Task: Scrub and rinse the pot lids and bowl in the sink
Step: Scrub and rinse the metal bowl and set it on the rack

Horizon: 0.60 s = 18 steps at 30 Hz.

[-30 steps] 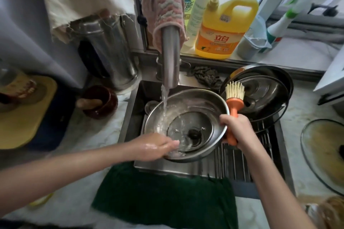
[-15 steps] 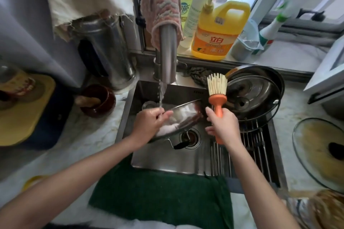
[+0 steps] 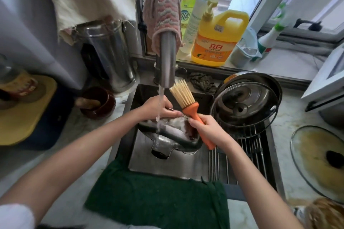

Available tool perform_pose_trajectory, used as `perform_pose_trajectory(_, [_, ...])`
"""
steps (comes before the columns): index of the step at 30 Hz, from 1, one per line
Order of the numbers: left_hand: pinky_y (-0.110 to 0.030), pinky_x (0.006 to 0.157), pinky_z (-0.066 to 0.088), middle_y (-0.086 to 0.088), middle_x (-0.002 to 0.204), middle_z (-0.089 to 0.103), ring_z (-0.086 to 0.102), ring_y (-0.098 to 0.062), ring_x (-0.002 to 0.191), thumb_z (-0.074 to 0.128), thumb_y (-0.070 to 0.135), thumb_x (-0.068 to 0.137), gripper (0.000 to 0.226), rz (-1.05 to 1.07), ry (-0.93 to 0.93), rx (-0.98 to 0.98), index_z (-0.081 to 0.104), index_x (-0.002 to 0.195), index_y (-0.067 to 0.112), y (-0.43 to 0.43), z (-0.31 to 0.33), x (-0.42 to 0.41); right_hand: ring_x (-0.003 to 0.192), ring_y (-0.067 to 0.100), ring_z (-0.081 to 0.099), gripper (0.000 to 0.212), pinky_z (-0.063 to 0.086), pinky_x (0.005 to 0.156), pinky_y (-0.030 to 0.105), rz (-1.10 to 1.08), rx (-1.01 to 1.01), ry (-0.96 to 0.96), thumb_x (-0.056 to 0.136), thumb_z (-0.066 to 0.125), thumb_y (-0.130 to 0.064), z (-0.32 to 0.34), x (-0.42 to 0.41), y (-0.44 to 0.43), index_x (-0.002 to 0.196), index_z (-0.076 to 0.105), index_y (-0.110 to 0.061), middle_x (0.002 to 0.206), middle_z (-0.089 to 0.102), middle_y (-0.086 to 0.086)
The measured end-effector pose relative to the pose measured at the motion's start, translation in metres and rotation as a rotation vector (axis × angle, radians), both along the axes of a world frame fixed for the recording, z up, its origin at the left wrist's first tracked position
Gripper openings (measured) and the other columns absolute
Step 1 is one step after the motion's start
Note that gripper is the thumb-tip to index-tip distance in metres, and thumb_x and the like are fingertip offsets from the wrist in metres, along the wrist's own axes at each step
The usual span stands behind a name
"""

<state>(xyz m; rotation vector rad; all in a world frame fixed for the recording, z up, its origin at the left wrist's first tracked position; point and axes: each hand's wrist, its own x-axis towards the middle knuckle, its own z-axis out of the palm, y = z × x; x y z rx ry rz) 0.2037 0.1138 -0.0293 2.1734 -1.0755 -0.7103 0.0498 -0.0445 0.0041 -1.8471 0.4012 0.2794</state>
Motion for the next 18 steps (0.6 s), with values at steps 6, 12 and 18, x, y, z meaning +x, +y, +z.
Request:
perform_pose_trajectory(6, [-0.031, 0.065, 0.047, 0.010, 0.068, 0.063, 0.058, -0.005, 0.066, 0.058, 0.062, 0.076, 0.040, 0.104, -0.127, -0.142, 0.067, 0.068, 0.024, 0.001, -0.006, -0.009, 0.063, 0.026, 0.059, 0.027, 0.050, 0.065, 0.045, -0.389, -0.076, 0.022, 0.083, 0.063, -0.035, -0.025, -0.006, 0.029, 0.071, 0.063, -0.011, 0.065, 0.063, 0.009])
perform_pose_trajectory(12, [-0.026, 0.116, 0.018, -0.001, 0.143, 0.045, 0.029, -0.009, 0.137, 0.033, 0.035, 0.086, 0.054, 0.891, 0.091, -0.360, 0.055, 0.130, 0.014, -0.029, -0.031, -0.104, 0.064, 0.024, 0.058, 0.032, 0.044, 0.065, 0.034, -0.811, 0.010, 0.057, 0.089, 0.062, -0.030, -0.023, -0.007, 0.083, 0.060, 0.056, -0.016, 0.059, 0.059, 0.002])
perform_pose_trajectory(18, [-0.044, 0.105, 0.039, -0.001, 0.114, 0.063, 0.054, -0.031, 0.118, 0.045, 0.036, 0.077, 0.026, 1.156, 0.504, -0.623, 0.066, 0.091, 0.028, -0.017, -0.044, -0.070, 0.062, 0.019, 0.058, 0.030, 0.043, 0.064, 0.032, -0.816, -0.011, 0.016, 0.091, 0.061, -0.025, -0.026, -0.019, 0.090, 0.062, 0.058, -0.015, 0.061, 0.059, 0.003])
